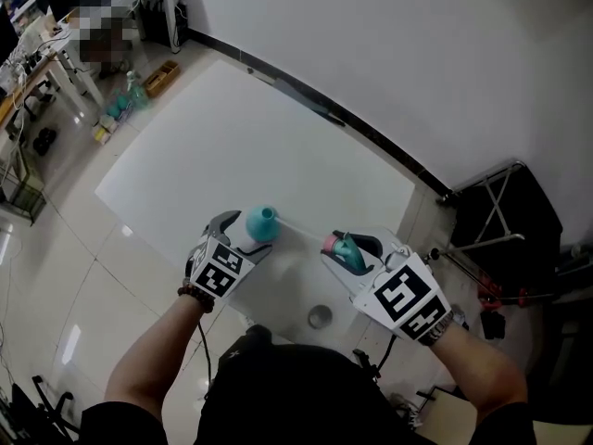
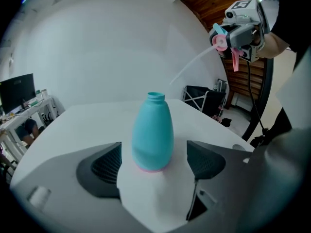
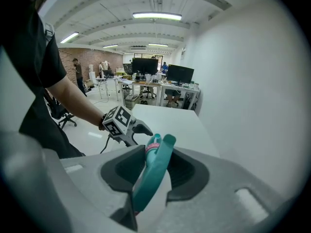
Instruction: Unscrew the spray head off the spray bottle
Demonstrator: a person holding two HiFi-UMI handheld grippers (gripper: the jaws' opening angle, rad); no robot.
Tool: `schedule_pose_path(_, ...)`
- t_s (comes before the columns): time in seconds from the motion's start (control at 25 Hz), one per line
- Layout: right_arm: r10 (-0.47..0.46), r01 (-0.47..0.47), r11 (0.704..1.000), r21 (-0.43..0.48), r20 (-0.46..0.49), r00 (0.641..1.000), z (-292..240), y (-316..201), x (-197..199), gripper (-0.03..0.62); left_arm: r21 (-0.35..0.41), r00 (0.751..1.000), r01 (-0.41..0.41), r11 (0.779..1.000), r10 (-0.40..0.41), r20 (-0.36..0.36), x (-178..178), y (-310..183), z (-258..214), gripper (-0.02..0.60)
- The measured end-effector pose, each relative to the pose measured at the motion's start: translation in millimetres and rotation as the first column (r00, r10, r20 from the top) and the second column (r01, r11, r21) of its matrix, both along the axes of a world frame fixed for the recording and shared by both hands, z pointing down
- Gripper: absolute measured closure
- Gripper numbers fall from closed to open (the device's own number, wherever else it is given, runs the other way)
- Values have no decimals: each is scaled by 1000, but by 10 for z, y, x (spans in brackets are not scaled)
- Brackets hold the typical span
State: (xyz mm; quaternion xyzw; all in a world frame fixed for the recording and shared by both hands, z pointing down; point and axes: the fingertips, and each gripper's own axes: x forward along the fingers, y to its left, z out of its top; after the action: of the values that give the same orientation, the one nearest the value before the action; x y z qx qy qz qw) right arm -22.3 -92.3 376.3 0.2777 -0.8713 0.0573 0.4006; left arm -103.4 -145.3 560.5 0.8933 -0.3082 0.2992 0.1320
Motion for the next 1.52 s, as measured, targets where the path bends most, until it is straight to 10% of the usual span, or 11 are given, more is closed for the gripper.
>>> schedule_pose_path(1.16,-5,4,1000,-21,-42,999,39,-21,-19,470,44,992,-57,997,52,115,295,-95,257,176)
schedule_pose_path(1.52,-3,0,999,-34,-63,998,102,-40,14,470,137,952,-178,974,135,273,261,-39,121,179)
